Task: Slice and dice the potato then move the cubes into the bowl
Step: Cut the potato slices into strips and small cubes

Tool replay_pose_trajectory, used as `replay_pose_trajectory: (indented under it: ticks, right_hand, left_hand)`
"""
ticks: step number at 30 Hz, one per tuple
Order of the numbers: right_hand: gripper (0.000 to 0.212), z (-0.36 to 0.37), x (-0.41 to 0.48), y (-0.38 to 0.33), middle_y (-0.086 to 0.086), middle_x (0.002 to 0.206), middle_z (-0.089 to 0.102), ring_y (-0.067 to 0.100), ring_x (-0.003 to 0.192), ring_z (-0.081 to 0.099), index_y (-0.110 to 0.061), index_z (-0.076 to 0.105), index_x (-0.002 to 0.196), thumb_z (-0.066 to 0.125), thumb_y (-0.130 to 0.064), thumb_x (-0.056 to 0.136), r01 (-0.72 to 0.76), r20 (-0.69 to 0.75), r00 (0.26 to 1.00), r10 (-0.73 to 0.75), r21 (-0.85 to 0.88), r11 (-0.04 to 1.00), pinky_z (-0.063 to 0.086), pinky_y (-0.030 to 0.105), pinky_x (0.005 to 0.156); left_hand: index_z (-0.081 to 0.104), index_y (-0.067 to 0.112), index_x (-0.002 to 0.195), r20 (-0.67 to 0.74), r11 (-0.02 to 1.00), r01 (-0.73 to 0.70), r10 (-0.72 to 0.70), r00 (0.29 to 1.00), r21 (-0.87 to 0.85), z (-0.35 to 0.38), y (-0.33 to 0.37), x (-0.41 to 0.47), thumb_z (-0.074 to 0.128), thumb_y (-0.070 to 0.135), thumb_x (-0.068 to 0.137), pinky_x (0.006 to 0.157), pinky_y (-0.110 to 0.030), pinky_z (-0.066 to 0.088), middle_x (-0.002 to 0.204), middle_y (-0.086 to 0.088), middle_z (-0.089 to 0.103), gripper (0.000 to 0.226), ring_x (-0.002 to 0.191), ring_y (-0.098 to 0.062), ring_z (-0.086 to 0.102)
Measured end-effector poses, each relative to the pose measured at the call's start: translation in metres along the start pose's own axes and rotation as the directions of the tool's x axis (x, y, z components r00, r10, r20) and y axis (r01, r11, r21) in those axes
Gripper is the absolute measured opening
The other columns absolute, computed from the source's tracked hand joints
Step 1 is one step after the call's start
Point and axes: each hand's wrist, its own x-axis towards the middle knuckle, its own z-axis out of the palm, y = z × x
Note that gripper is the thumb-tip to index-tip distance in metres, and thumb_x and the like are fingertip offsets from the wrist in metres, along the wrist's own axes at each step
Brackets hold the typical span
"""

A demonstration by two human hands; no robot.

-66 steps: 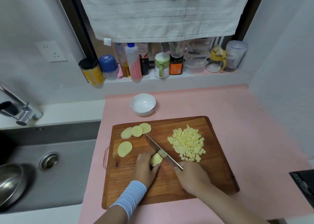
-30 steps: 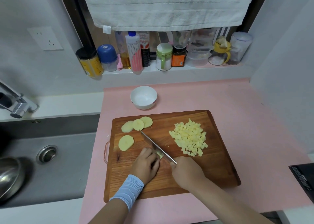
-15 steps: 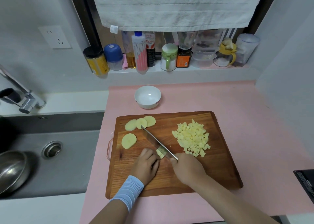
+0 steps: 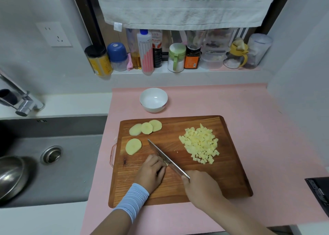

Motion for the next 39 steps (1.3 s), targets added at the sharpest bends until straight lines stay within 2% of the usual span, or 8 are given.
replay_pose_trajectory:
  ticks: [8,13,16,19,26,32,36,39]
  right_hand:
    - [0.024,0.007,0.024,-0.018,-0.008,0.082,0.063,0.019,0.081,0.065,-0.027,0.061,0.086,0.046,-0.038,0.103,-0.056,0.061,0.997,0.051,0.072,0.996,0.047,0.028,0.068]
    - [0.024,0.004,0.027,-0.018,-0.007,0.084,0.068,0.019,0.079,0.066,-0.028,0.063,0.087,0.047,-0.038,0.102,-0.067,0.067,0.996,0.061,0.092,0.994,0.052,0.030,0.071]
    - [0.026,0.003,0.027,-0.016,-0.007,0.080,0.067,0.017,0.076,0.065,-0.028,0.059,0.081,0.047,-0.038,0.102,-0.071,0.070,0.995,0.064,0.093,0.993,0.052,0.030,0.069]
    - [0.029,0.004,0.026,-0.017,-0.008,0.078,0.066,0.016,0.074,0.064,-0.028,0.058,0.077,0.047,-0.038,0.102,-0.068,0.075,0.995,0.062,0.082,0.994,0.048,0.029,0.065]
    - [0.028,-0.006,0.024,-0.017,-0.009,0.080,0.065,0.012,0.075,0.061,-0.027,0.066,0.089,0.046,-0.041,0.104,-0.026,0.053,0.998,0.023,0.058,0.998,0.045,0.030,0.065]
    - [0.028,-0.008,0.010,-0.022,-0.009,0.082,0.067,0.013,0.077,0.063,-0.030,0.064,0.092,0.042,-0.043,0.104,0.012,0.011,1.000,-0.013,0.032,0.999,0.051,0.031,0.069]
    - [0.031,-0.002,-0.001,-0.021,-0.009,0.087,0.067,0.015,0.079,0.063,-0.029,0.068,0.103,0.040,-0.043,0.105,0.013,-0.006,1.000,-0.013,-0.014,1.000,0.050,0.030,0.070]
    - [0.031,0.000,-0.005,-0.019,-0.010,0.083,0.064,0.016,0.079,0.063,-0.028,0.067,0.099,0.040,-0.043,0.105,-0.016,0.020,1.000,0.016,0.006,1.000,0.048,0.031,0.069]
  left_hand:
    - [0.071,0.011,0.087,0.018,0.999,0.030,-0.030,0.999,-0.015,0.000,-0.001,0.000,0.072,0.006,0.086,0.090,-0.018,0.045,0.093,0.001,0.062,0.005,0.094,-0.015,0.056]
    - [0.069,0.014,0.089,-0.017,0.993,0.115,-0.115,0.993,-0.036,-0.004,0.000,-0.002,0.073,0.006,0.080,0.094,-0.013,0.037,0.099,0.006,0.060,0.013,0.097,-0.012,0.053]
    - [0.063,0.015,0.090,-0.055,0.970,0.239,-0.241,0.969,-0.044,-0.010,0.003,-0.008,0.073,0.008,0.077,0.092,-0.011,0.035,0.101,0.007,0.055,0.018,0.097,-0.012,0.050]
    - [0.063,0.016,0.088,-0.011,0.976,0.219,-0.219,0.976,-0.011,-0.012,0.001,-0.011,0.073,0.007,0.078,0.087,-0.013,0.037,0.096,0.007,0.056,0.016,0.091,-0.013,0.053]
    - [0.061,0.015,0.078,-0.016,0.975,0.223,-0.223,0.975,0.002,-0.011,0.002,-0.003,0.074,0.001,0.079,0.086,-0.003,0.032,0.085,0.007,0.055,0.019,0.085,-0.003,0.047]
    - [0.060,0.016,0.075,-0.025,0.971,0.240,-0.240,0.970,-0.002,-0.010,0.002,-0.003,0.072,0.002,0.079,0.080,-0.006,0.037,0.083,0.008,0.054,0.019,0.082,-0.006,0.049]
    - [0.062,0.015,0.077,-0.024,0.970,0.241,-0.241,0.970,-0.004,-0.009,0.001,-0.005,0.071,0.003,0.080,0.079,-0.009,0.039,0.085,0.007,0.054,0.015,0.083,-0.008,0.051]
    - [0.064,0.015,0.079,-0.036,0.971,0.238,-0.238,0.971,-0.014,-0.008,0.000,-0.007,0.067,0.008,0.081,0.081,-0.010,0.039,0.087,0.006,0.055,0.008,0.083,-0.009,0.053]
